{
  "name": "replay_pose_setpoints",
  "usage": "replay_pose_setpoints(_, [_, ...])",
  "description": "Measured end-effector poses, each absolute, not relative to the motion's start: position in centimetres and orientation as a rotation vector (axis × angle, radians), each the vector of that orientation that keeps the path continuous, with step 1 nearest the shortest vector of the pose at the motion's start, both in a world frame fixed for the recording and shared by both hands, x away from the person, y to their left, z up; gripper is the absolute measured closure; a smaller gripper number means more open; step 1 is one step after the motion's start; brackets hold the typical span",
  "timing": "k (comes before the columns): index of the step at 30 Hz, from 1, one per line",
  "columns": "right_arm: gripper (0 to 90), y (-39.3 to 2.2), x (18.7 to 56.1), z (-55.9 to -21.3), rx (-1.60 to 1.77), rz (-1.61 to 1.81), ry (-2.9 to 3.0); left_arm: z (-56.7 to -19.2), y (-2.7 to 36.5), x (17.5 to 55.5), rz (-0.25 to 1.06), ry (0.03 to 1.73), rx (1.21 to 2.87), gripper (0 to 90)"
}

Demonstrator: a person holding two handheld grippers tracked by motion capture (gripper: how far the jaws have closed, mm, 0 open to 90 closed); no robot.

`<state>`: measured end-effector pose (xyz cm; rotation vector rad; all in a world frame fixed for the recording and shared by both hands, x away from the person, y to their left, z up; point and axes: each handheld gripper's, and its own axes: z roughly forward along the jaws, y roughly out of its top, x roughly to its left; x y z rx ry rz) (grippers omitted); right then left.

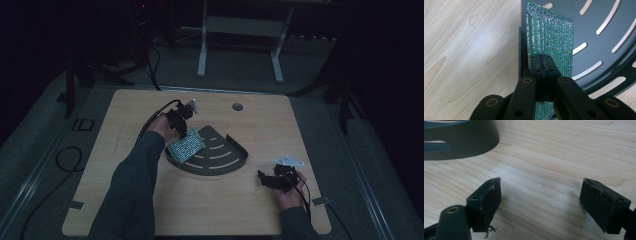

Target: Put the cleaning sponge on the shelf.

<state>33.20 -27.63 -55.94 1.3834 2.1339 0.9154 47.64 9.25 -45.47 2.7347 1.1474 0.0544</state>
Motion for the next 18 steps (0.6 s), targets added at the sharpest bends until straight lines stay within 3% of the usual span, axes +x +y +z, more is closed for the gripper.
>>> replay_pose_setpoints(18, [17.1, -27.6, 33.2, -55.9, 1.383, 0.915, 2.134, -46.5, 8.8, 47.9, 0.139, 1.186, 2.796, 89.3])
